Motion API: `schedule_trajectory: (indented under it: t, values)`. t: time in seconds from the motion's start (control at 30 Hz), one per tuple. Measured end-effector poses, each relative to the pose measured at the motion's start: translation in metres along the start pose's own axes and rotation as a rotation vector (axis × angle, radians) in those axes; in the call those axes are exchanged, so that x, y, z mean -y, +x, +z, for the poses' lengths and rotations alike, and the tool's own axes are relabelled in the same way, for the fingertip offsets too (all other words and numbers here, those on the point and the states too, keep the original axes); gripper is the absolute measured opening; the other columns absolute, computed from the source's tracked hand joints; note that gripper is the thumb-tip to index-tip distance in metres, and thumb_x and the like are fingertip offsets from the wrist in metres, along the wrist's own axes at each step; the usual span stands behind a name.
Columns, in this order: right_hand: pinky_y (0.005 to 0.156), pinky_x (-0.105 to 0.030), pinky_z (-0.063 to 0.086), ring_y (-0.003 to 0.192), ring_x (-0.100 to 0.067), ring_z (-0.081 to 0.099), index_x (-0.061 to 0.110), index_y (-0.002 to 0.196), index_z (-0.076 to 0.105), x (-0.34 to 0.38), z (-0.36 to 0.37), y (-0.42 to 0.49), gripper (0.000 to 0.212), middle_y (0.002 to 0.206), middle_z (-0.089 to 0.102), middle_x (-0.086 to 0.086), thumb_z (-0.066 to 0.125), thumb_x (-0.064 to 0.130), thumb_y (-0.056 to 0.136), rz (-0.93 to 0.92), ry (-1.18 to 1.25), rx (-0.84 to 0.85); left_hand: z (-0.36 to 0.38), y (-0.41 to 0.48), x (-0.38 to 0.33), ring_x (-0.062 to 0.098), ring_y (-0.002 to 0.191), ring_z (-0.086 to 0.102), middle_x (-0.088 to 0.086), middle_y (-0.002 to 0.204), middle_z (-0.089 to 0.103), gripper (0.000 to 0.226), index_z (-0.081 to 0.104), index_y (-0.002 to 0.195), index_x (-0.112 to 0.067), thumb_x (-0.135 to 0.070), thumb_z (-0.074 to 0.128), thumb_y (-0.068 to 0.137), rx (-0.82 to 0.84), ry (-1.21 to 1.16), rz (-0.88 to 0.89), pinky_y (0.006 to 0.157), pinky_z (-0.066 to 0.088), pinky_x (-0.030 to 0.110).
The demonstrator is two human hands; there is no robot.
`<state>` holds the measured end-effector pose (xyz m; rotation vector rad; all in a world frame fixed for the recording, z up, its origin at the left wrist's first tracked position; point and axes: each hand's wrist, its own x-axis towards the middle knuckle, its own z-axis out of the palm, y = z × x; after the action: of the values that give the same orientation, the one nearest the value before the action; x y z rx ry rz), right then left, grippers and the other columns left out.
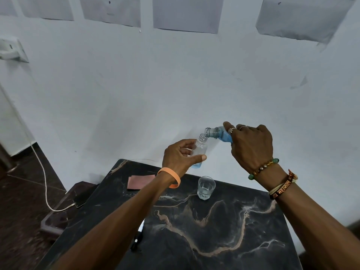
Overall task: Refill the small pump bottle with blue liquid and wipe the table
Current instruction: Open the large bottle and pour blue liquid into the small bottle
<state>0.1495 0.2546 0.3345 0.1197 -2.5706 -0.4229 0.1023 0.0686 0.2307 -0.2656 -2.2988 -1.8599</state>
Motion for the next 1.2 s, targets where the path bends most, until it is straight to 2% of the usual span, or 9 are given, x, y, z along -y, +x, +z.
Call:
schedule_trajectory:
  t: [0.23,0.5,1.2]
  values:
    - [0.069,-0.034,0.036,0.071,-0.029,0.062,0.021,0.135,0.049,-0.0002,0.0003,-0.0005,0.049,0.080,0.065,-0.006,0.054,0.014,0.087,0.003,0.001,0.021,0.0021,-0.0002,0.0019,0.009,0.090,0.068,-0.008,0.105,0.071,0.062,0.067,0.116,-0.027,-0.042,0.089,0.060,0.002,-0.005,-0.009,0.082,0.059,0.030]
    - [0.067,-0.033,0.035,0.069,-0.029,0.061,0.021,0.134,0.051,-0.0027,0.0003,-0.0013,0.049,0.078,0.065,-0.006,0.056,0.013,0.086,0.004,-0.013,0.015,0.0052,-0.0003,0.0007,0.007,0.089,0.067,-0.011,0.104,0.070,0.060,0.067,0.115,-0.030,-0.044,0.088,0.061,0.002,0.000,-0.006,0.080,0.058,0.026]
    - [0.070,-0.035,0.037,0.073,-0.031,0.063,0.020,0.135,0.051,0.0030,-0.0016,-0.0020,0.049,0.082,0.066,-0.007,0.053,0.011,0.087,-0.004,0.010,0.004,-0.0003,-0.0033,0.0013,0.009,0.089,0.068,-0.008,0.105,0.071,0.062,0.068,0.116,-0.027,-0.042,0.089,0.060,-0.005,-0.005,-0.022,0.083,0.058,0.031]
